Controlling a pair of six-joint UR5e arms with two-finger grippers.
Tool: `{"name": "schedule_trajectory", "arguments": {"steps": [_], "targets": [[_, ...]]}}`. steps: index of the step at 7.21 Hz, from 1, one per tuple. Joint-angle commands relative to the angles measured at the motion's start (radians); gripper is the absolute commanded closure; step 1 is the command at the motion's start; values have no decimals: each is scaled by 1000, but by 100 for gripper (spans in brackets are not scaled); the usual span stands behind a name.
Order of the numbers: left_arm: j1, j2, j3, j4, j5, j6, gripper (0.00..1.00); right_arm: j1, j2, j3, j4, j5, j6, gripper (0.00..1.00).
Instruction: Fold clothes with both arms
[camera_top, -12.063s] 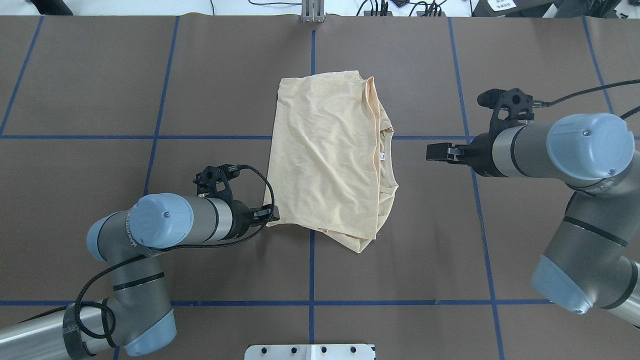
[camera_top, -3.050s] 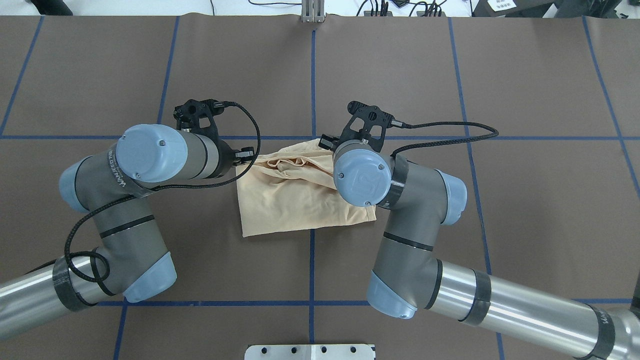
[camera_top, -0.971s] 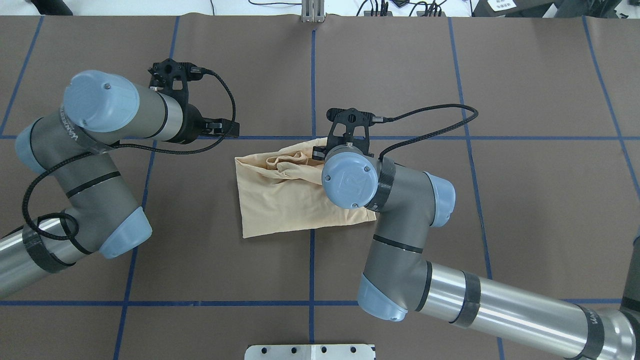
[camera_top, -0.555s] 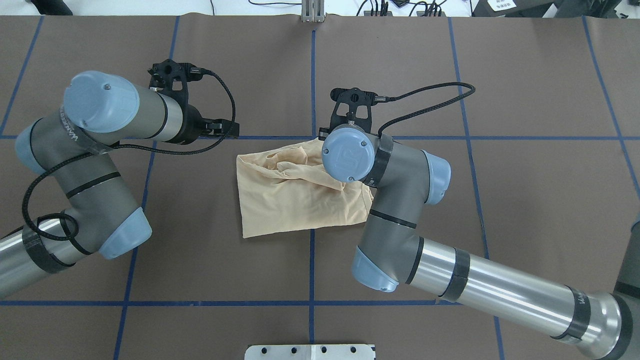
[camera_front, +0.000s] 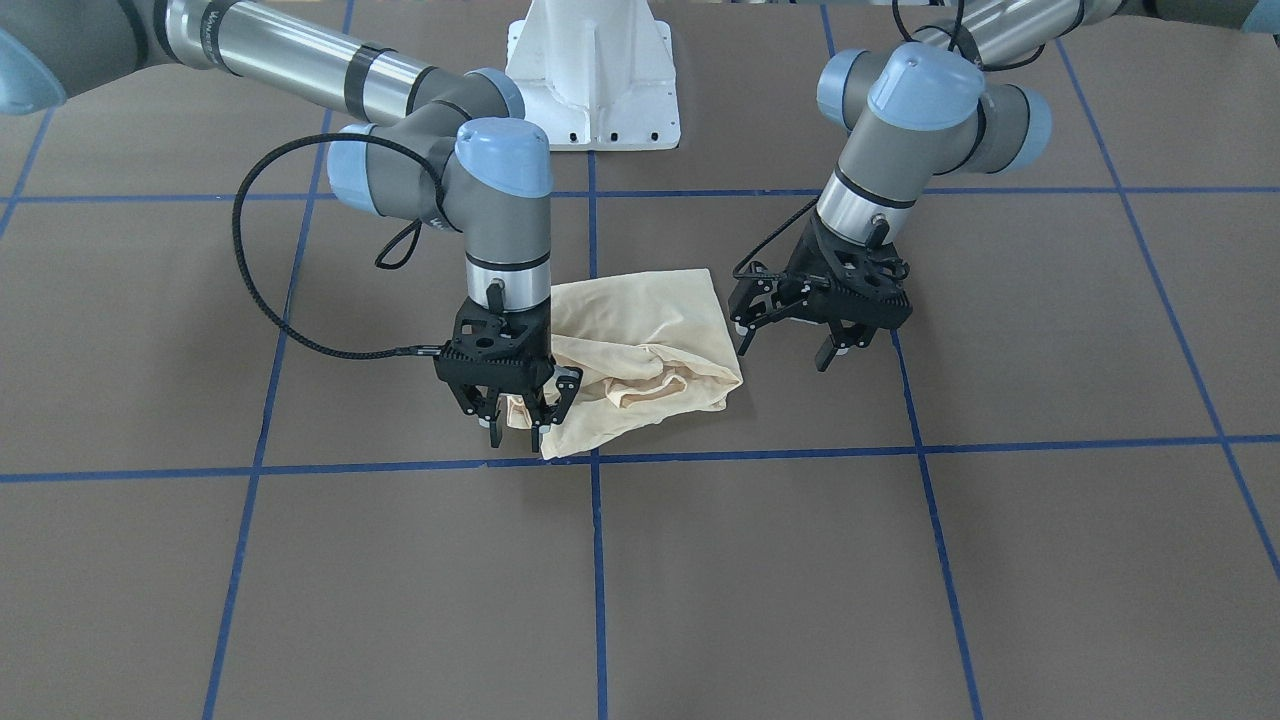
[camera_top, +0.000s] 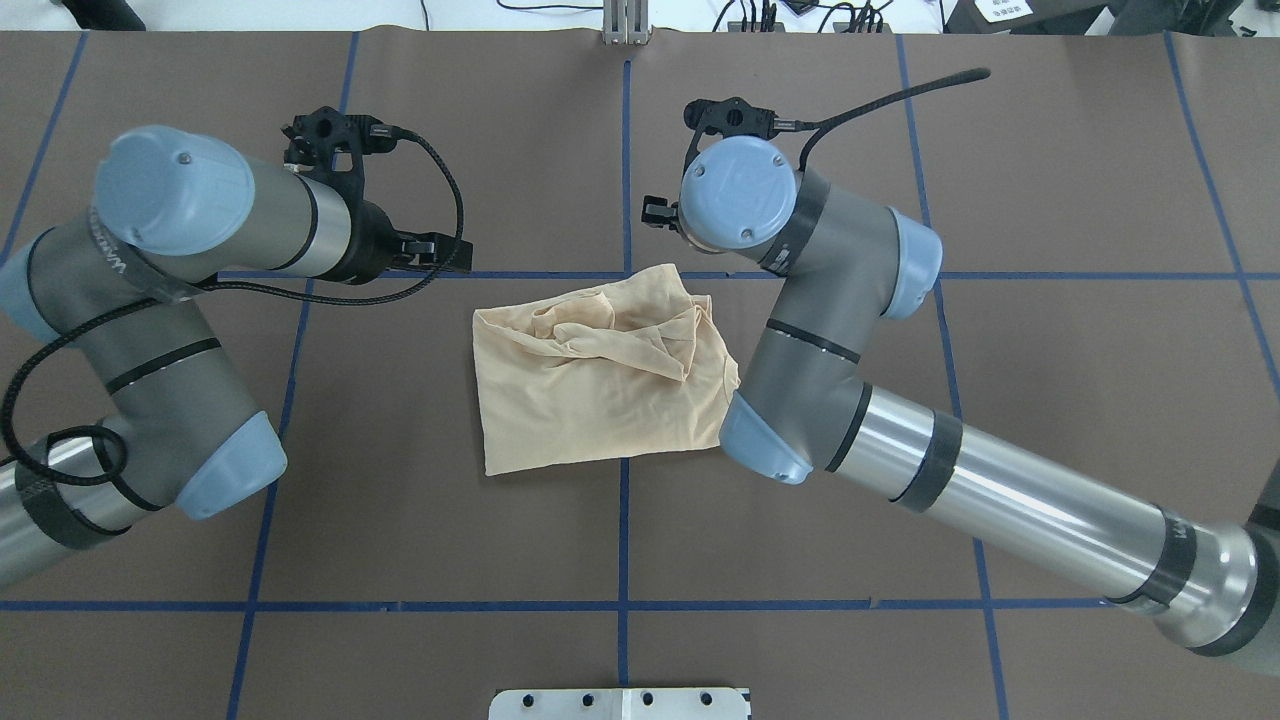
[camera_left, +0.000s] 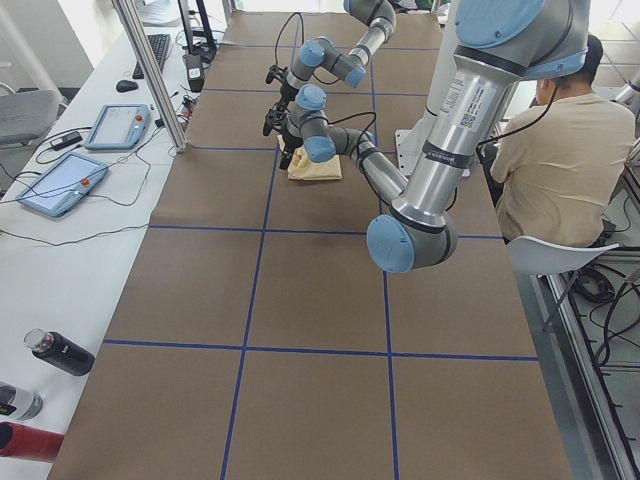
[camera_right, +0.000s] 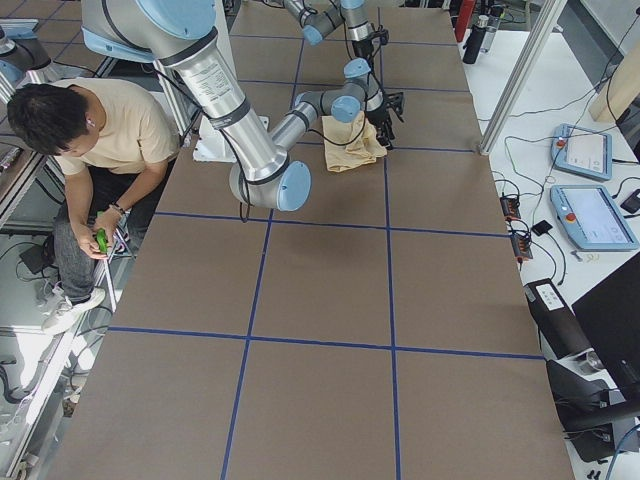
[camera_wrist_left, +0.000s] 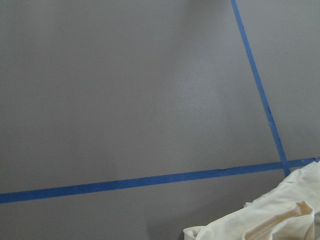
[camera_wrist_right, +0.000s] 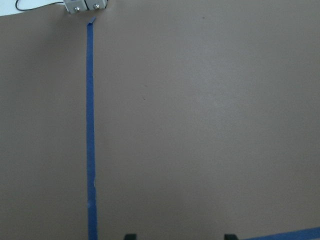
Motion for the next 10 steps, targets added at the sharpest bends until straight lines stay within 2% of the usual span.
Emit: {"name": "schedule_trajectory", "arguments": {"steps": [1,3,4,5,7,8,9,10], "targets": [[-81,95,-178,182,-50,187,0,166,-158,168,-9,265,-178,0],[-229,229,-283,274,-111,461,0,354,-348,350,-127,471,-452,0],[-357,307,-284,275,-170,663,0,442,-453,409,-178,508,-638,0],[-497,373,-261,276,-201,903,0,540,-555,411,-190,554,-832,0],[-759,445,-117,267,-289,1222,0,728,-761,405,-190,635,-1181,0],[-868,465,-33,265,-349,1278,0,825,-862,405,-193,660,-1322,0],[-900,481,3,278,-350,1285,0,893,-969,402,-201,686,-1375,0],[-903,558,26,270,-353,1279,0,922,-1053,400,-195,689,-1380,0]]}}
